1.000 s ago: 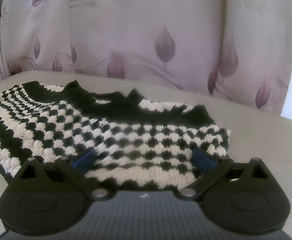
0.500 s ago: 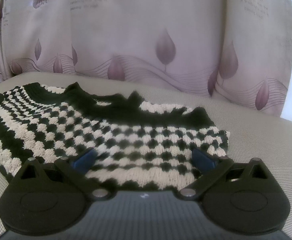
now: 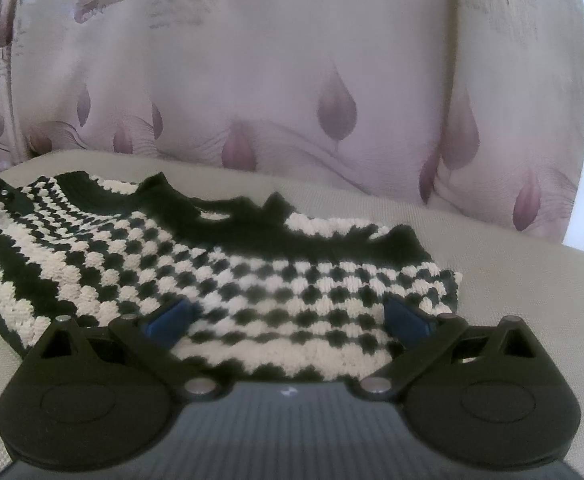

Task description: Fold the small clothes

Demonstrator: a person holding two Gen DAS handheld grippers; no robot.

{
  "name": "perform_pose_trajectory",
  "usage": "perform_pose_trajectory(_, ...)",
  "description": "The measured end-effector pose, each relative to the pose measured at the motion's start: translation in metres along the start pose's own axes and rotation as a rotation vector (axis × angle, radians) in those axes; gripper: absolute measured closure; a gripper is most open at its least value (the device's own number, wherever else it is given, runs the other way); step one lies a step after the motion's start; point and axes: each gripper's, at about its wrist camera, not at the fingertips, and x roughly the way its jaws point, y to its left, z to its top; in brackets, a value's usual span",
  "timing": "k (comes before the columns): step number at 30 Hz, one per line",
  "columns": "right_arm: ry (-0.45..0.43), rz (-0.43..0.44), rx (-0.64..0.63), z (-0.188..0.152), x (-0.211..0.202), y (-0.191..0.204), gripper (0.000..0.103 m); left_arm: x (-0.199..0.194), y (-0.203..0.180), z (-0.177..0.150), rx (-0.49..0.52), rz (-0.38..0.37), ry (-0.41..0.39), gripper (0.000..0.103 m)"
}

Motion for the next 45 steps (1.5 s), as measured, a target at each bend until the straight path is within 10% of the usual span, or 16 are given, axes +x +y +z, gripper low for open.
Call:
perform_pose_trajectory(1, -0.002, -0.001, -0.001, -0.001, 0.000, 0.002, 0.000, 0.000, 0.009, 0.004, -0.048, -0.021, 0.006, 0.076)
perform_pose_trajectory(7, -0.014, 0.009, -0.002, -0.004, -0.006, 0.007, 0.000, -0.002, 0.008, -0.002, -0.217, -0.048, -0.044, 0.083)
perform_pose_trajectory(30, -0.208, 0.224, 0.266, -0.013, -0.035, -0.033, 0.000, 0.030, -0.196, 0.027, -0.445, -0.100, -0.039, 0.085)
perform_pose_trajectory(38, -0.138, 0.636, 0.695, -0.005, -0.033, -0.053, 0.000, 0.046, -0.184, -0.011, -0.453, -0.385, -0.156, 0.070)
perform_pose_trajectory(45, -0.021, 0.671, 0.864, -0.006, -0.006, -0.041, 0.000, 0.015, -0.168, -0.028, -0.580, -0.659, -0.283, 0.039)
